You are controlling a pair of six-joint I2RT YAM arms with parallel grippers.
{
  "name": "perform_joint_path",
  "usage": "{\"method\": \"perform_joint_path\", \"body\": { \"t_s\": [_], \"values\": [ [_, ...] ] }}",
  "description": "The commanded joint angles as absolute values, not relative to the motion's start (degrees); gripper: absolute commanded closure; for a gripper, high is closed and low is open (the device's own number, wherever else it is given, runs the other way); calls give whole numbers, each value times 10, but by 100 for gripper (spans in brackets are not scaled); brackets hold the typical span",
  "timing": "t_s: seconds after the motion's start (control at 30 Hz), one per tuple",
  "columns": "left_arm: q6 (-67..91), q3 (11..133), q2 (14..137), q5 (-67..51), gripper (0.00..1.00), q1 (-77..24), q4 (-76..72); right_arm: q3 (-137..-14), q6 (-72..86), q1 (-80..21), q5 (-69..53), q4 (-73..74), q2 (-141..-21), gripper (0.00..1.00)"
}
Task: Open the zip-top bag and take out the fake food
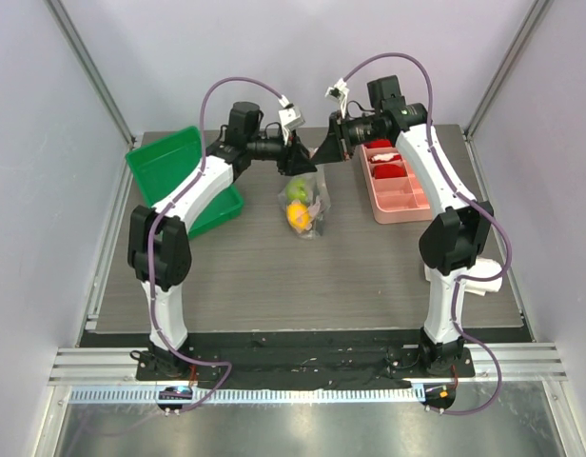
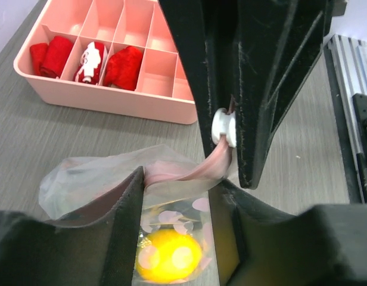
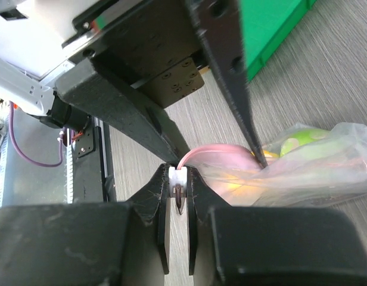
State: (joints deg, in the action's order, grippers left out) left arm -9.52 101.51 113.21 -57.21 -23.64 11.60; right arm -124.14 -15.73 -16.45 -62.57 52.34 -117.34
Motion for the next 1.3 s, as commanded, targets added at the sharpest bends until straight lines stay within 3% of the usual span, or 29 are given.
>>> {"method": "perform_joint_path", "body": {
  "t_s": [0.0,0.03,0.13,0.23,0.33,0.5,0.6,0.7,0.73,0.83,1.0,1.13,1.27],
  "values": [
    [-83,997,1088,-562,71,-248,28,-1260,-146,-170,-636,504,-1129,98],
    [-83,1002,1087,-556,75,-249,36,-1260,-137,-170,-626,500,-1127,98],
    [-78,1009,1078,-485,100,-249,74,-1233,-69,-175,-525,443,-1110,98],
    [-65,993,1050,-391,100,-248,99,-1197,-26,-184,-425,381,-1090,98],
    [-37,950,999,-313,100,-248,81,-1194,-8,-186,-406,353,-1084,98],
    [32,875,933,-265,100,-248,40,-1226,-11,-193,-429,342,-1090,98],
    [81,861,906,-255,100,-249,43,-1232,-31,-193,-439,344,-1098,91],
    [137,865,899,-218,100,-249,68,-1216,-46,-192,-436,344,-1098,62],
    [148,870,900,-214,100,-249,79,-1196,-47,-192,-433,342,-1095,43],
    [177,862,903,-217,100,-249,89,-1131,-27,-192,-433,302,-1081,22],
    [199,814,877,-205,100,-249,61,-991,43,-183,-440,128,-1028,17],
    [222,799,868,-181,100,-250,64,-886,116,-180,-482,-44,-998,26],
    [241,787,864,-168,100,-256,64,-851,145,-181,-510,-109,-991,27]
  ]
}}
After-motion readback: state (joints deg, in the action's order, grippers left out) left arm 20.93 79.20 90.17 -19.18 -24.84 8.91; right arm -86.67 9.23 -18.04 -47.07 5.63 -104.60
